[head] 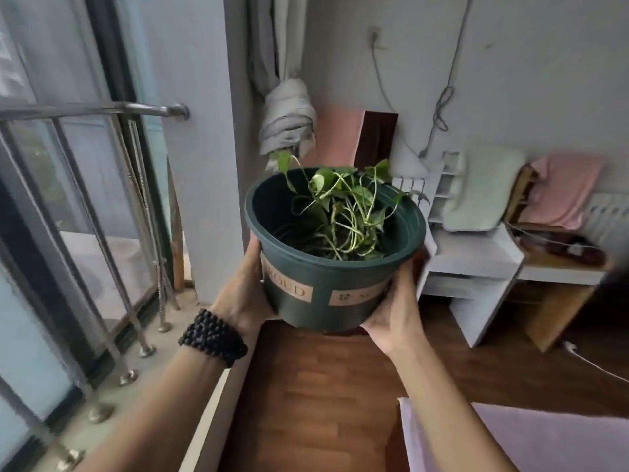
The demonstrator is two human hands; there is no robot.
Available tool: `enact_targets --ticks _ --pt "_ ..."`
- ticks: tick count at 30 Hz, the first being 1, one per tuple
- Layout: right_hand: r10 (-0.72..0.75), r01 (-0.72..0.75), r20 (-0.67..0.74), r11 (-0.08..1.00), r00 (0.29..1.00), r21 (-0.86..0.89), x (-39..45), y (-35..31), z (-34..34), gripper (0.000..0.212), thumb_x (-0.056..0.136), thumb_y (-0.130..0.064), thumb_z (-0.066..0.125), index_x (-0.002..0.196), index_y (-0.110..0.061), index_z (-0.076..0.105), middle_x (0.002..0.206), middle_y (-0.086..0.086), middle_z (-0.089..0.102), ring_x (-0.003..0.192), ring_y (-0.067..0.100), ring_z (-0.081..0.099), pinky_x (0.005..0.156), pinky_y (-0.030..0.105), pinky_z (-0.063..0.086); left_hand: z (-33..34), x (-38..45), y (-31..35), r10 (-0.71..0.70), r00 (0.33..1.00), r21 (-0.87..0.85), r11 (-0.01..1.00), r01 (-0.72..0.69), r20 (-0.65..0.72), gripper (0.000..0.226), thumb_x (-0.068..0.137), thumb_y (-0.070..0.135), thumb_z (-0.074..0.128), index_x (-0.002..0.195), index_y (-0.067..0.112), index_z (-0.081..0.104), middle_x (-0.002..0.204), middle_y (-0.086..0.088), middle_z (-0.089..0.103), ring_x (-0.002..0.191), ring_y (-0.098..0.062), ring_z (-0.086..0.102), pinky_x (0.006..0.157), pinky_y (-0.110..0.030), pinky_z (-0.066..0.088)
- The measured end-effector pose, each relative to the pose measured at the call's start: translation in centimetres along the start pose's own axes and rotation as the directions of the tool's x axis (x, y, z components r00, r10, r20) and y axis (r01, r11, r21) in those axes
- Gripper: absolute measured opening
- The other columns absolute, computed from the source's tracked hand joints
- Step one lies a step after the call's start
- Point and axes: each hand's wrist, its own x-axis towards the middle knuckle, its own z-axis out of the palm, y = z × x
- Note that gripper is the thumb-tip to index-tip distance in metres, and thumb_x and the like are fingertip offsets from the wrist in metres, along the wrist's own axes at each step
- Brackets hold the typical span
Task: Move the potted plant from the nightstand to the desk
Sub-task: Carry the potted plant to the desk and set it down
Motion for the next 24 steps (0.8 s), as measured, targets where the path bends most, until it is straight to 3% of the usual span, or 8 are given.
enact_targets --ticks 2,7,20,24 --pt "-0.007 0.008 -0.025 1.0 1.0 0.009 1.6 -0.7 -0.7 0.074 0.067 -0.086 0.062 0.119 -0.036 0.079 0.132 0.002 0.077 0.13 0.029 0.065 0.115 0.062 0.045 0.2 3.1 -0.4 -0.025 0.999 0.011 1.0 0.024 0.045 0.065 0.085 0.086 0.04 0.116 0.042 0.076 0.123 0.002 0.078 0.114 -0.025 0.073 0.084 -0.061 0.06" --pt "-0.018 0.022 -0.094 0.999 0.995 0.037 9.9 -3.4 -4.4 0.069 0.091 -0.079 0.048 0.137 -0.031 0.068 0.136 0.005 0.075 0.133 0.032 0.063 0.116 0.065 0.043 1.9 13.8 -1.2 -0.096 0.99 0.031 0.995 0.093 0.106 0.07 0.083 0.089 0.04 0.117 0.04 0.076 0.122 0.001 0.078 0.11 -0.025 0.074 0.077 -0.057 0.062" --pt "-0.016 0.016 -0.12 1.0 0.993 -0.002 35.9 -11.1 -11.6 0.072 0.082 -0.085 0.054 0.13 -0.035 0.073 0.129 0.001 0.078 0.128 0.029 0.067 0.111 0.061 0.05 7.3 40.6 -0.7 -0.107 0.986 0.05 0.994 0.102 0.126 0.076 0.084 0.09 0.031 0.121 0.04 0.074 0.127 0.001 0.076 0.113 -0.024 0.073 0.077 -0.056 0.062" --pt "0.023 -0.02 -0.143 1.0 0.989 0.024 41.8 -12.2 -12.5 0.074 0.081 -0.085 0.057 0.134 -0.035 0.07 0.137 0.002 0.074 0.132 0.03 0.064 0.114 0.062 0.047 7.6 47.1 -0.3 -0.152 0.98 0.035 0.988 0.149 0.126 0.075 0.084 0.089 0.031 0.119 0.04 0.076 0.128 0.001 0.076 0.114 -0.024 0.073 0.079 -0.058 0.062"
